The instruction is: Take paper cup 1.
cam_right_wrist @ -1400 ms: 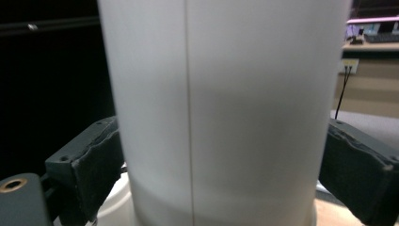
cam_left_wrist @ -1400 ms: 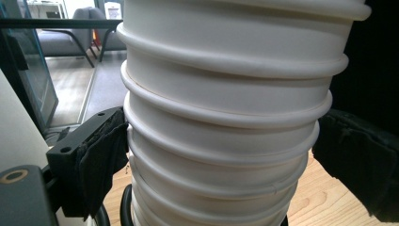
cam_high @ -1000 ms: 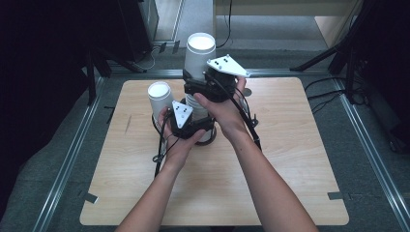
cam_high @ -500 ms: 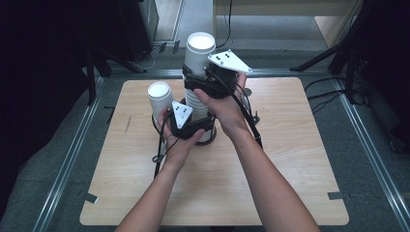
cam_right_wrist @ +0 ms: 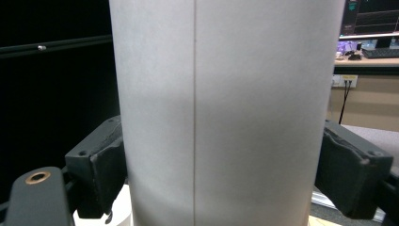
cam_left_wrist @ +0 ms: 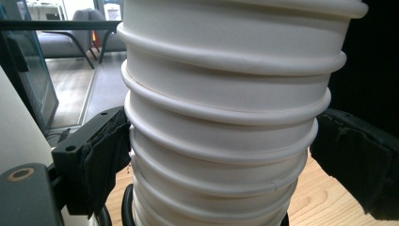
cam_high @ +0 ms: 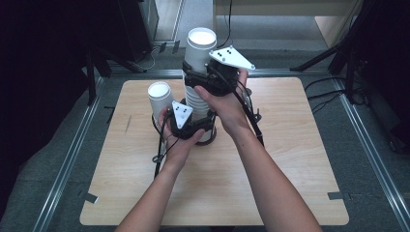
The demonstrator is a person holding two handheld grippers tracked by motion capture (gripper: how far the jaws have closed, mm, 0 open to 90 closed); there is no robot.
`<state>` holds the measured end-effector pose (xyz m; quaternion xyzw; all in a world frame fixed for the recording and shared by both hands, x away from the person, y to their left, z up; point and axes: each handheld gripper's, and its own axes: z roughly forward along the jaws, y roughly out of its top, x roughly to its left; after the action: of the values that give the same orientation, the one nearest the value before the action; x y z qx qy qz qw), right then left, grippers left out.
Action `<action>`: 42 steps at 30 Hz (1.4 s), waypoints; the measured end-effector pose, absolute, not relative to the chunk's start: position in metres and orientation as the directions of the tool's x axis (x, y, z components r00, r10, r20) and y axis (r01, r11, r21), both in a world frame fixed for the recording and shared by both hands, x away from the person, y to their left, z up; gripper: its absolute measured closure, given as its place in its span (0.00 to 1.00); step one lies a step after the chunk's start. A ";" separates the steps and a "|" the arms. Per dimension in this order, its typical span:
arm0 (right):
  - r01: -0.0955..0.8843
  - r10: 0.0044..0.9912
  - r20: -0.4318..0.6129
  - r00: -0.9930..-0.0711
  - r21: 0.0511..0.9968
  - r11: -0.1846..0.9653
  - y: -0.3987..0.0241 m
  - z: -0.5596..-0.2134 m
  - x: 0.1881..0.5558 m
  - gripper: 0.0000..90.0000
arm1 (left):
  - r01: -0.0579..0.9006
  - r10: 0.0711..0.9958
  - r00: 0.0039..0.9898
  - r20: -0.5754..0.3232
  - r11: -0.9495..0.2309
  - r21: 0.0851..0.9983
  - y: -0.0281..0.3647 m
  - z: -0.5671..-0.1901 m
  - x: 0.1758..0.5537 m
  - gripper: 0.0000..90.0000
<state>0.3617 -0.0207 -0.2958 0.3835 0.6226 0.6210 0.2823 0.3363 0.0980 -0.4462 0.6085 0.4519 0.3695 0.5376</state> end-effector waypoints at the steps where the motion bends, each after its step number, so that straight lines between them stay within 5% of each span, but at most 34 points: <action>1: 0.126 0.828 0.124 -0.546 0.990 -0.065 -0.021 -0.295 0.362 0.15 | 0.152 0.947 0.318 -0.036 -0.013 0.988 0.098 -0.446 0.336 0.07; 42: 0.062 0.828 0.122 -0.547 0.993 -0.106 -0.026 -0.271 0.355 0.24 | 0.082 0.943 0.333 -0.013 -0.015 0.997 0.097 -0.425 0.325 0.00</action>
<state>0.3545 -0.0256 -0.2707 0.3714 0.5989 0.6440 0.2976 0.3249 0.0969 -0.4249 0.5982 0.4283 0.3871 0.5558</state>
